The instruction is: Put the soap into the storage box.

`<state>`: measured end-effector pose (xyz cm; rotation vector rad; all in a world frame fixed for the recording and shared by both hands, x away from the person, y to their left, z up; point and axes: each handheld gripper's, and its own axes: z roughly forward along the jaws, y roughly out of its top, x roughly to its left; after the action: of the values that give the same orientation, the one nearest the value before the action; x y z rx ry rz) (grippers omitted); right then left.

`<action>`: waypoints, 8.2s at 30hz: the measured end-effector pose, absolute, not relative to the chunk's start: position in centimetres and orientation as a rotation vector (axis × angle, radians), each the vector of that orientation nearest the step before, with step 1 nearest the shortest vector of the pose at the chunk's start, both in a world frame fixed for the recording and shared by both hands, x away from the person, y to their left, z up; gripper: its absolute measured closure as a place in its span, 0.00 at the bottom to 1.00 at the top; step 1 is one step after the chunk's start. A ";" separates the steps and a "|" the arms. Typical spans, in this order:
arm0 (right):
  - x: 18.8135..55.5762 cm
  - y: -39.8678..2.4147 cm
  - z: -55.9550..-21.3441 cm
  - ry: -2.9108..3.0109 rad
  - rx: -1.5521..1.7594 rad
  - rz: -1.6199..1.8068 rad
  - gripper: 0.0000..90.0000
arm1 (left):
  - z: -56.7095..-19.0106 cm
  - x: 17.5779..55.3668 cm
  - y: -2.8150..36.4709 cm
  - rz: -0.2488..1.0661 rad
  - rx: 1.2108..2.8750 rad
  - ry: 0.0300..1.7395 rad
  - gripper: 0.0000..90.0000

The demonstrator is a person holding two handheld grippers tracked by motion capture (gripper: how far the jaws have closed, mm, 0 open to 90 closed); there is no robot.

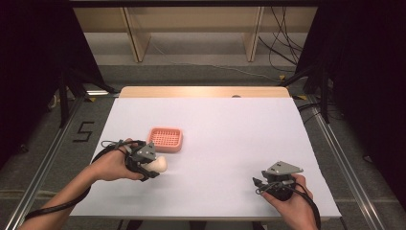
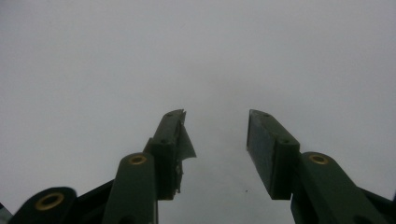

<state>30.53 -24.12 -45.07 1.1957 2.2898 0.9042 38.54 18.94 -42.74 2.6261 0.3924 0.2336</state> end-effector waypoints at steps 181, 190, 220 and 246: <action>30.3 -24.4 -44.8 2.237 1.224 0.943 0.60 | -40.9 47.7 17.9 0.454 2.843 0.162 0.55; 30.3 -24.6 -44.9 2.247 1.189 0.929 0.60 | -41.3 48.5 17.6 0.459 2.848 0.139 0.55; 30.4 -24.6 -44.9 2.242 1.203 0.941 0.60 | -43.1 50.6 16.5 0.445 2.837 0.167 0.55; 30.3 -24.7 -44.9 2.244 1.209 0.943 0.60 | -41.2 50.4 16.5 0.415 2.793 0.301 0.42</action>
<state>30.29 -24.73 -44.88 1.2090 2.2443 0.9434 50.42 16.55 -41.20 2.7932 0.3013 0.4153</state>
